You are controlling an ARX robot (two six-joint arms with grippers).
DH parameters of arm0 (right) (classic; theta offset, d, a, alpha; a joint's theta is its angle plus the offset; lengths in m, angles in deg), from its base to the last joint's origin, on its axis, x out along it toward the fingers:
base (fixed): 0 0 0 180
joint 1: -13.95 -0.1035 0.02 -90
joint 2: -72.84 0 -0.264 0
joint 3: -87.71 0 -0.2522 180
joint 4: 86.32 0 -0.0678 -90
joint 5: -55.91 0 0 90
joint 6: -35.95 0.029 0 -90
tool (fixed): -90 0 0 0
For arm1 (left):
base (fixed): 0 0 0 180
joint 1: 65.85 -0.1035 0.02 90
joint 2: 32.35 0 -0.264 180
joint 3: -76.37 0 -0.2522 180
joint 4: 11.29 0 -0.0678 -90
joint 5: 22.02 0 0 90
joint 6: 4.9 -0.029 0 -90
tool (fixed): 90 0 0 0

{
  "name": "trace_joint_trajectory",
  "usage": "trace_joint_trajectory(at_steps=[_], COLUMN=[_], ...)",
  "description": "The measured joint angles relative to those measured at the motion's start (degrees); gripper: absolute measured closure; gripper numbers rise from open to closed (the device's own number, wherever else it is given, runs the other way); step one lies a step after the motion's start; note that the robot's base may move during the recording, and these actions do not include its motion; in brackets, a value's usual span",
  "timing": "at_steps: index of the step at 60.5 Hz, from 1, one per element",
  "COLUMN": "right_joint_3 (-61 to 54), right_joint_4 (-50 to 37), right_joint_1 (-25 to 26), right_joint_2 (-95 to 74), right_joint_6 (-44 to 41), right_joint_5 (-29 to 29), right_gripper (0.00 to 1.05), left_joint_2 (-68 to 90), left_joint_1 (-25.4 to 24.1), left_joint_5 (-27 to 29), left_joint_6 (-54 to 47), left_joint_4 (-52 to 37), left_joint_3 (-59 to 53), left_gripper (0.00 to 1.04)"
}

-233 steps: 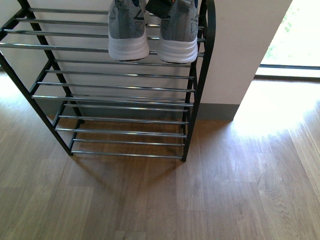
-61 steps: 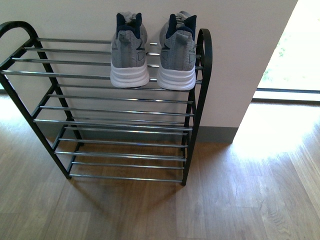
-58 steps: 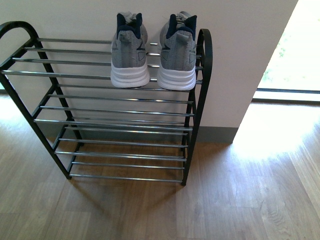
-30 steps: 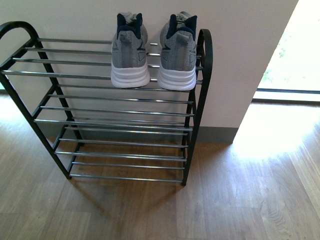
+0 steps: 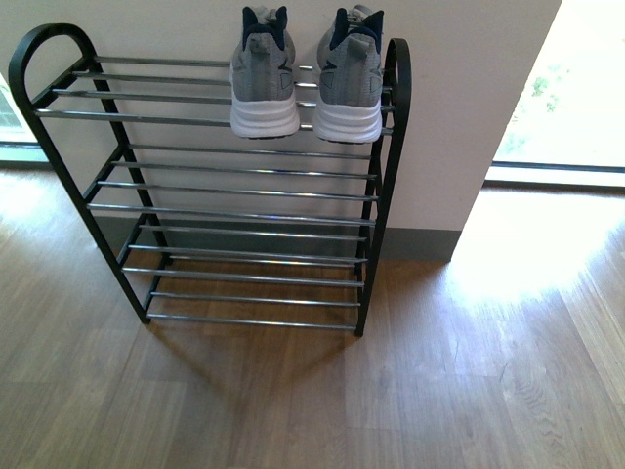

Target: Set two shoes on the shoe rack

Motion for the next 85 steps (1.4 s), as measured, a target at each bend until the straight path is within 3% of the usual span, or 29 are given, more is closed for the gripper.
trace_joint_trajectory(at_steps=[85], right_joint_3=[0.00], right_joint_4=[0.09], right_joint_1=[-0.07], right_joint_2=[0.00], right_joint_6=[0.00], right_joint_5=[-0.04], right_gripper=[0.09], left_joint_2=[-0.02], left_joint_1=[-0.02], left_joint_5=[-0.04], left_joint_6=[-0.02], left_joint_4=[0.00], left_joint_3=[0.00], left_gripper=[0.09])
